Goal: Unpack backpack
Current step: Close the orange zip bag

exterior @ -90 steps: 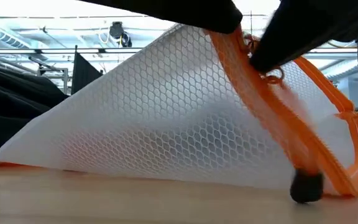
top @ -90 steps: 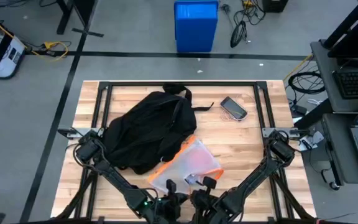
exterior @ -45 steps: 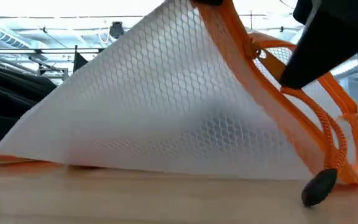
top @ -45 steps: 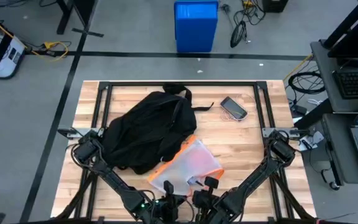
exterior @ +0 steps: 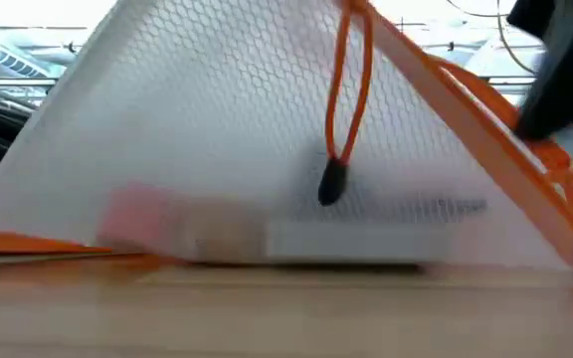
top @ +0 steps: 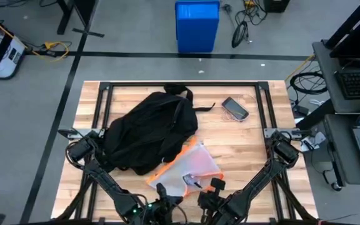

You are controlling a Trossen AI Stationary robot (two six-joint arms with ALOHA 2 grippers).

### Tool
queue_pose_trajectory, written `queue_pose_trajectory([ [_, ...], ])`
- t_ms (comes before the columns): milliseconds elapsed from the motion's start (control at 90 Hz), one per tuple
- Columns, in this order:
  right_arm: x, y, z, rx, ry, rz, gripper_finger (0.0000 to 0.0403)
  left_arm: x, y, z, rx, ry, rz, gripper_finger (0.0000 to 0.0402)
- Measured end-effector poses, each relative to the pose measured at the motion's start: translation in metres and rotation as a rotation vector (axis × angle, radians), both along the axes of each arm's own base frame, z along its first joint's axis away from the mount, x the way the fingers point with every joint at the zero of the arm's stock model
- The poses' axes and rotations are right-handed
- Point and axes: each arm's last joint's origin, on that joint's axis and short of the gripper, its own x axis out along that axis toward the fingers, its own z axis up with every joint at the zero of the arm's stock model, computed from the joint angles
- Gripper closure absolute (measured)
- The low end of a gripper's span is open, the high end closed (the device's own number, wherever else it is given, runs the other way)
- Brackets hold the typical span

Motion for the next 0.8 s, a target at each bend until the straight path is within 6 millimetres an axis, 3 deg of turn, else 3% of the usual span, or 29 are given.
queue_pose_trajectory([
  [133,-0.002,0.005,0.011,-0.003,-0.078,0.021,0.0403,0.001,0.001,-0.001,0.000,0.004,0.004,0.0401],
  [344,0.006,0.015,0.009,0.065,-0.189,-0.001,0.0394,0.002,0.002,-0.001,-0.001,0.004,0.006,0.0401],
  [800,0.018,0.009,-0.012,-0.035,-0.194,-0.024,0.0261,0.002,0.002,-0.001,-0.003,0.004,0.006,0.0401],
])
